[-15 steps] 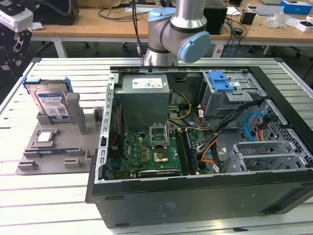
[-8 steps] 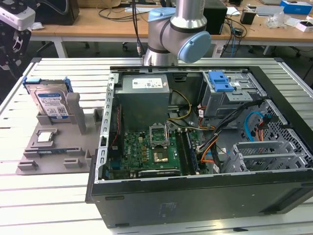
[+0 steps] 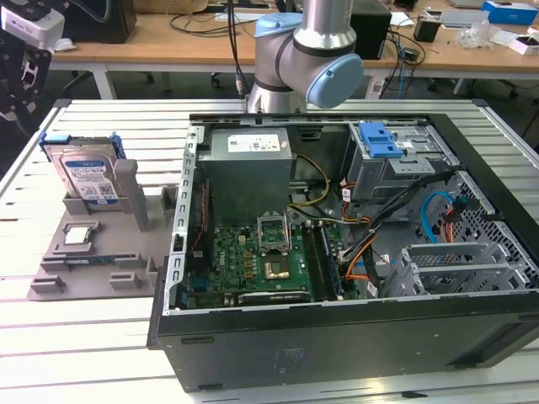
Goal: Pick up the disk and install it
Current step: 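Pick up the disk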
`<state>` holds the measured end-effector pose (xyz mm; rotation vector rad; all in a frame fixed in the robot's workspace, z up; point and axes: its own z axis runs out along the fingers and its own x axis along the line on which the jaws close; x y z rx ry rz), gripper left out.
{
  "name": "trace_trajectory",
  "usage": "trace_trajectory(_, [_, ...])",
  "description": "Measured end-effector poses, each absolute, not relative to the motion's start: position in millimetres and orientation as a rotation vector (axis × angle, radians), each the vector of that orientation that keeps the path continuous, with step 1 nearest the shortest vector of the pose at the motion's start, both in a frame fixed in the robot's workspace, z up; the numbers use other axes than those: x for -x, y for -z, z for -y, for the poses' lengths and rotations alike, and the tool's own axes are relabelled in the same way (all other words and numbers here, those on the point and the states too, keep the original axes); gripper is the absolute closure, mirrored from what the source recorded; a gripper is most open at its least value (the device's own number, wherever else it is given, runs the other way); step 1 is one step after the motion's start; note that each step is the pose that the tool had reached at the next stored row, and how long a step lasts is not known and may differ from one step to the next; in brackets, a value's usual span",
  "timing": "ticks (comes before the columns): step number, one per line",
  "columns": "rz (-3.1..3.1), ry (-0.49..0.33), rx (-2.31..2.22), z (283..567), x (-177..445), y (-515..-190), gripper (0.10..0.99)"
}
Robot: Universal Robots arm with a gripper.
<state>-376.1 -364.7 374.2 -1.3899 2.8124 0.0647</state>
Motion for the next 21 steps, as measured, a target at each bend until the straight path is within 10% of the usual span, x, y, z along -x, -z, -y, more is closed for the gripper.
trace_trajectory(21, [-2.607,-0.065,1.755,364.7,376.1,-374.2,0.98])
